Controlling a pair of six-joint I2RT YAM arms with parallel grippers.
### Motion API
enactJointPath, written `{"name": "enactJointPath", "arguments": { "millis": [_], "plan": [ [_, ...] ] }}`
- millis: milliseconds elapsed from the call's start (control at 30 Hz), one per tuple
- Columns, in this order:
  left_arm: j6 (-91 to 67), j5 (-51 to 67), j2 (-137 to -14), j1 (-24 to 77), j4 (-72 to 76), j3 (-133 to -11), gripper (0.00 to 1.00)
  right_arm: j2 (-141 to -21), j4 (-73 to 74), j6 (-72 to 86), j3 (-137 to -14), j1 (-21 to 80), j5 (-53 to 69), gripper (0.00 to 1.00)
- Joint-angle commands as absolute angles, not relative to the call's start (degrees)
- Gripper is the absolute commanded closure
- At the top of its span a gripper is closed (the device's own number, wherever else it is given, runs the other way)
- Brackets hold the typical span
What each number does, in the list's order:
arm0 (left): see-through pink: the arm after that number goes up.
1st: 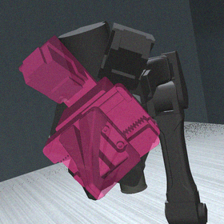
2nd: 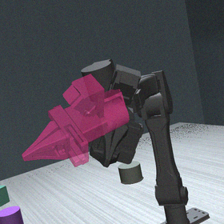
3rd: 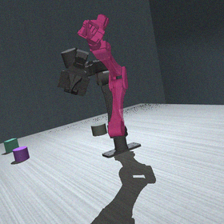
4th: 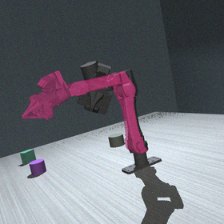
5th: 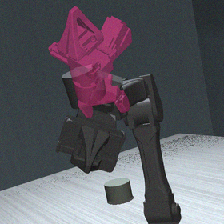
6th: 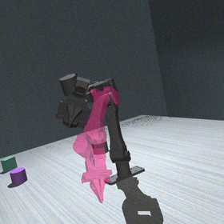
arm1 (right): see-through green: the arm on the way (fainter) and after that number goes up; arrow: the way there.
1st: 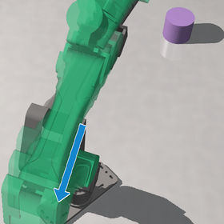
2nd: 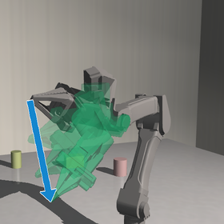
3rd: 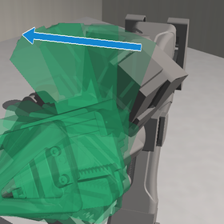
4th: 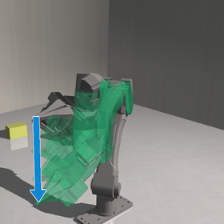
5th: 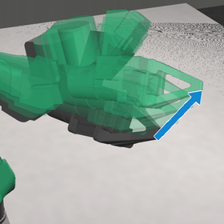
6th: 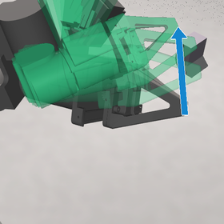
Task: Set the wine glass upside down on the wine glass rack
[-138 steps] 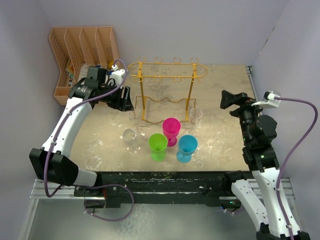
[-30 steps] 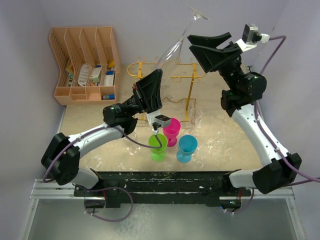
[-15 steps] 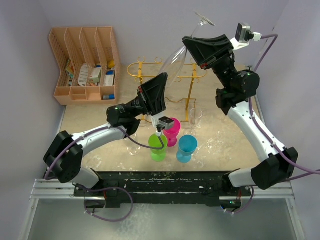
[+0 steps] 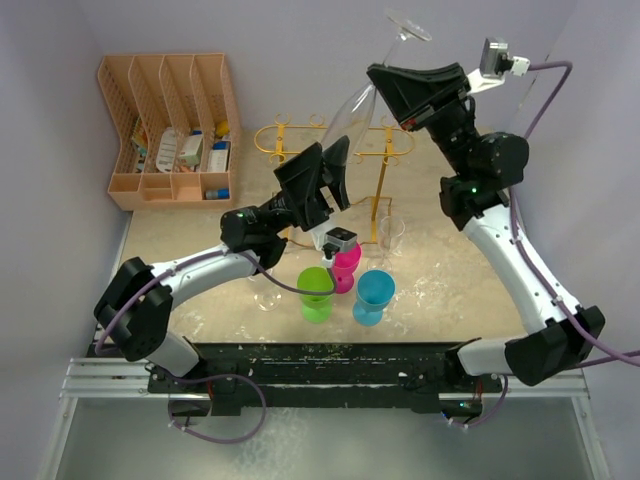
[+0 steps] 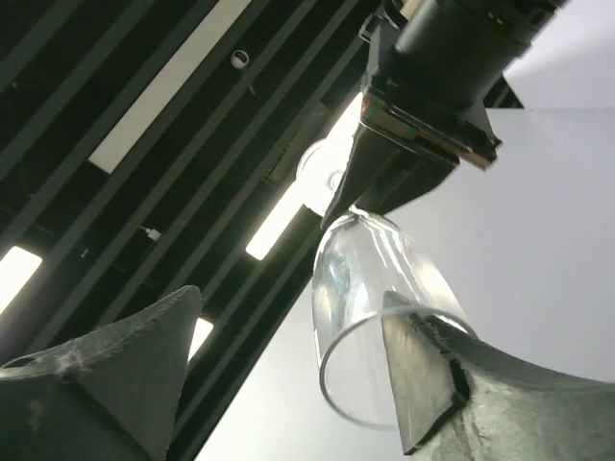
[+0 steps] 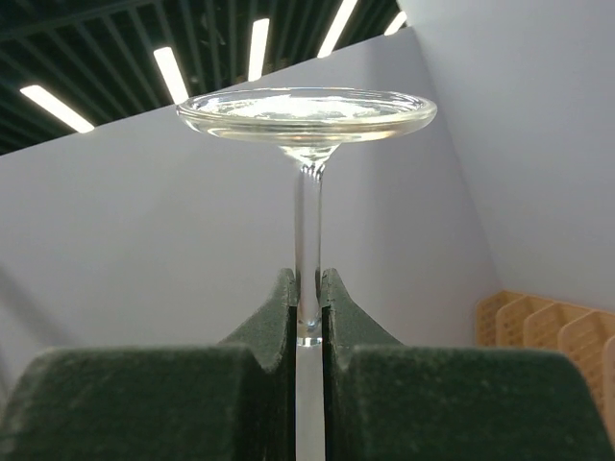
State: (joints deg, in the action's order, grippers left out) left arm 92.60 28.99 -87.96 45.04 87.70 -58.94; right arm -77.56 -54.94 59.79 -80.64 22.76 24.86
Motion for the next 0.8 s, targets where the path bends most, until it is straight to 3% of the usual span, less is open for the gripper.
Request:
{"name": "enactJointPath", "arguments": {
  "millis": [0, 200, 333, 467, 633, 767],
  "plan": [
    [94.0, 25.1, -86.1, 45.3, 93.1, -60.5, 0.16, -75.1, -44.4, 50.1, -89.6, 21.1, 20.5, 1.0],
    [95.9, 21.5, -81.6, 45.2, 87.2, -57.5, 0.0, -77.0, -41.6, 52.4, -94.4, 13.0, 18.6, 1.0],
    [100.0, 17.9, -76.5, 45.3, 78.2, -54.2, 0.0, -77.8, -36.4, 46.8, -97.4, 9.5, 14.5, 1.0],
    [103.2, 9.2, -69.9, 45.3, 60.0, -54.0, 0.0, -76.4, -27.1, 32.6, -98.7, 9.4, 5.6, 1.0],
    [97.7, -8.1, -65.2, 45.3, 37.9, -64.1, 0.0, -74.0, -19.6, 14.3, -94.3, 9.4, -7.6, 1.0],
    [88.3, -22.2, -65.3, 45.9, 20.2, -77.8, 0.0, -68.1, -25.2, 8.2, -82.6, 9.4, -12.0, 1.0]
  ]
}}
